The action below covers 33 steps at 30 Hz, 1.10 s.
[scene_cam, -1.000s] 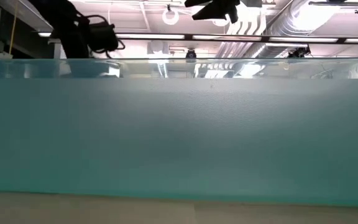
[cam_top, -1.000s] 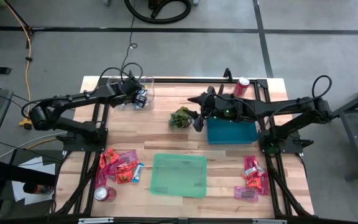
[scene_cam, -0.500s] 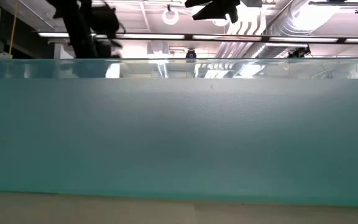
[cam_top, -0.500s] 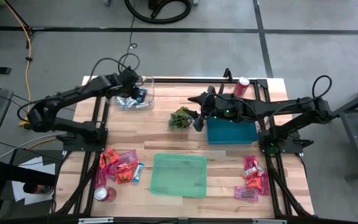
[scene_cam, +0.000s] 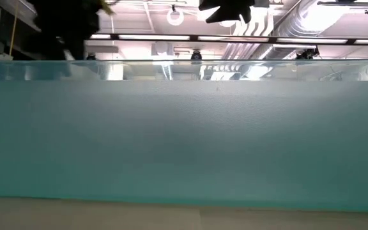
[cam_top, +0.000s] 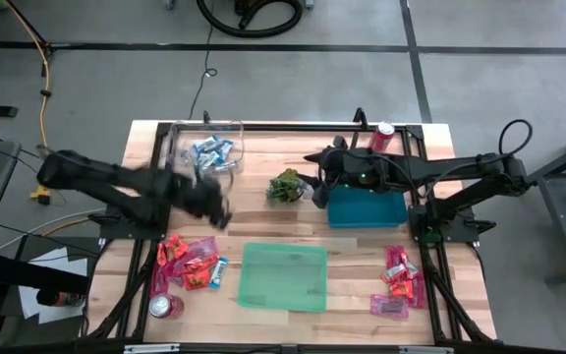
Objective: Sort candy
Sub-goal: Put the white chocolate bar into the transparent bin
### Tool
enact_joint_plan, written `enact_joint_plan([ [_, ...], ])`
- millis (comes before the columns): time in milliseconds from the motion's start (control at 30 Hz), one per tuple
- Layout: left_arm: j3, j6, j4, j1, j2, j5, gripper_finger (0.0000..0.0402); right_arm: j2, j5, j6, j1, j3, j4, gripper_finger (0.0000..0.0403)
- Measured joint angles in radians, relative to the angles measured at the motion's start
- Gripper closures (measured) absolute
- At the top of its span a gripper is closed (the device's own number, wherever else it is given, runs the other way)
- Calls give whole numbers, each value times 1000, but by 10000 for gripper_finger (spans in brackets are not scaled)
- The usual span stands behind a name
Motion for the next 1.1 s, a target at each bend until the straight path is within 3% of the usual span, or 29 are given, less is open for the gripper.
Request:
enact_joint_plan([
  [200,5,-400,9,-352,188,69,208,-4,3,2,-26,0,-42,162],
  [367,96,-523,27,-482,385,168,208,-4,3,0,-56,0,-43,162],
  [567,226,-529,29,-487,589,141,208,-4,2,0,-94,0,-44,162],
  [700,241,-516,13,-461,677,145,208,-4,-38,0,-116,0,-44,162],
  [900,241,-575,-27,-429,728,127,208,-4,-77,3,-126,0,-45,162],
  [1100,212,-592,40,-400,725,117,209,-4,-80,19,-125,0,-46,162],
])
